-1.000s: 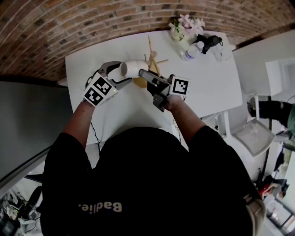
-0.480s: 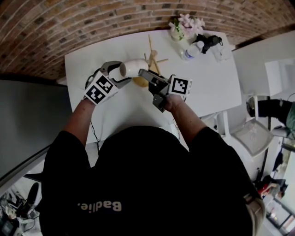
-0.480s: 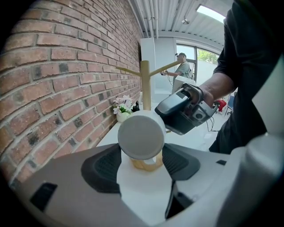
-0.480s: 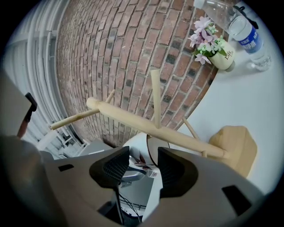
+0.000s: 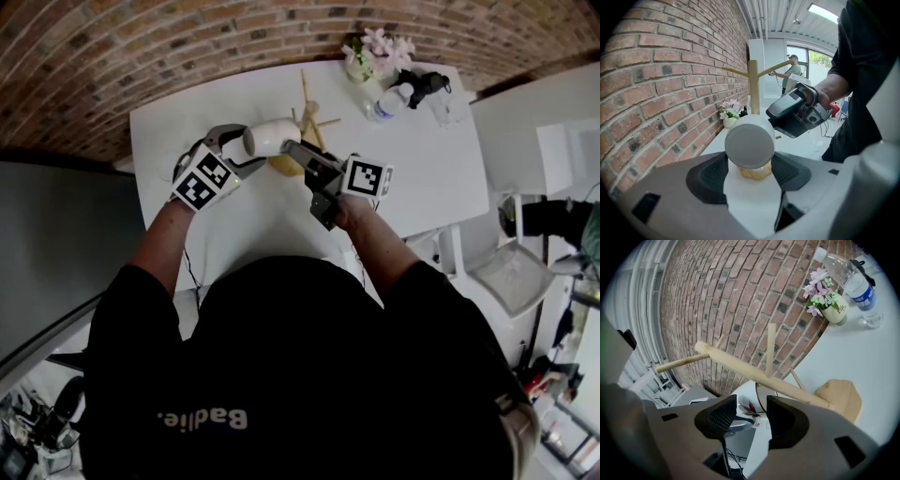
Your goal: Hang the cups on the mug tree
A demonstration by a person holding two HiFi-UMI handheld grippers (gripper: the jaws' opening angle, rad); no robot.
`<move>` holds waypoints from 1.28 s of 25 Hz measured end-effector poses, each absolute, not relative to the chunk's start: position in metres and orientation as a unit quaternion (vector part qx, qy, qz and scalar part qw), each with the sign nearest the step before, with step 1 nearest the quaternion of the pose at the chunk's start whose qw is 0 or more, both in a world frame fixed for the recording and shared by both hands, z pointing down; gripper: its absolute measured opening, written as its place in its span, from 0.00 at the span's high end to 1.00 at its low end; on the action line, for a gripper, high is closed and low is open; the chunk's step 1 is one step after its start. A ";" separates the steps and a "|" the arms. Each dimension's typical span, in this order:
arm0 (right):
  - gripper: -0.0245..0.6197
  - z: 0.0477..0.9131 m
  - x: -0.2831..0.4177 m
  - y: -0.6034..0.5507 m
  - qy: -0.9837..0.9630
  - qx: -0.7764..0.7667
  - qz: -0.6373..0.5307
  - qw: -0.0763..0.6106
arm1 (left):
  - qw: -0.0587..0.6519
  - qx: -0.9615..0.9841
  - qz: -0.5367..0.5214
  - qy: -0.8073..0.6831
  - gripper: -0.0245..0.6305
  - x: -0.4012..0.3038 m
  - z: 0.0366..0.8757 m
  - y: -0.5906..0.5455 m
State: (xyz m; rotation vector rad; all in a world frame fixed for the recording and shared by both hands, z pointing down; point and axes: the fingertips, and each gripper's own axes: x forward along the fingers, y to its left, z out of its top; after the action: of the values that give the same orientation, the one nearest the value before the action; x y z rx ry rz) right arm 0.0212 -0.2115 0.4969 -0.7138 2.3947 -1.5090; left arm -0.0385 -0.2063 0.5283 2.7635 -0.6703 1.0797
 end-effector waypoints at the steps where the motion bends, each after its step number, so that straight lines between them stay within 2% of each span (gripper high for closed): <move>1: 0.65 0.497 0.022 -0.211 0.815 -0.246 -0.514 0.109 | 0.050 0.907 0.354 -0.221 0.52 -0.038 0.529 -0.207; 16: 0.65 0.493 0.035 -0.205 0.827 -0.276 -0.483 0.083 | 0.054 0.911 0.338 -0.229 0.52 -0.037 0.529 -0.206; 21: 0.65 0.492 0.039 -0.202 0.826 -0.280 -0.482 0.080 | 0.055 0.915 0.326 -0.232 0.47 -0.035 0.524 -0.207; 32: 0.65 0.489 0.047 -0.197 0.832 -0.285 -0.471 0.071 | 0.061 0.915 0.316 -0.242 0.43 -0.035 0.526 -0.208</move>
State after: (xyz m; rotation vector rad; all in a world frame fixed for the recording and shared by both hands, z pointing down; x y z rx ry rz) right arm 0.0472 -0.1969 0.4895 -0.8575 2.5010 -1.4178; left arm -0.0350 -0.2079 0.5257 2.7687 -0.7311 0.9555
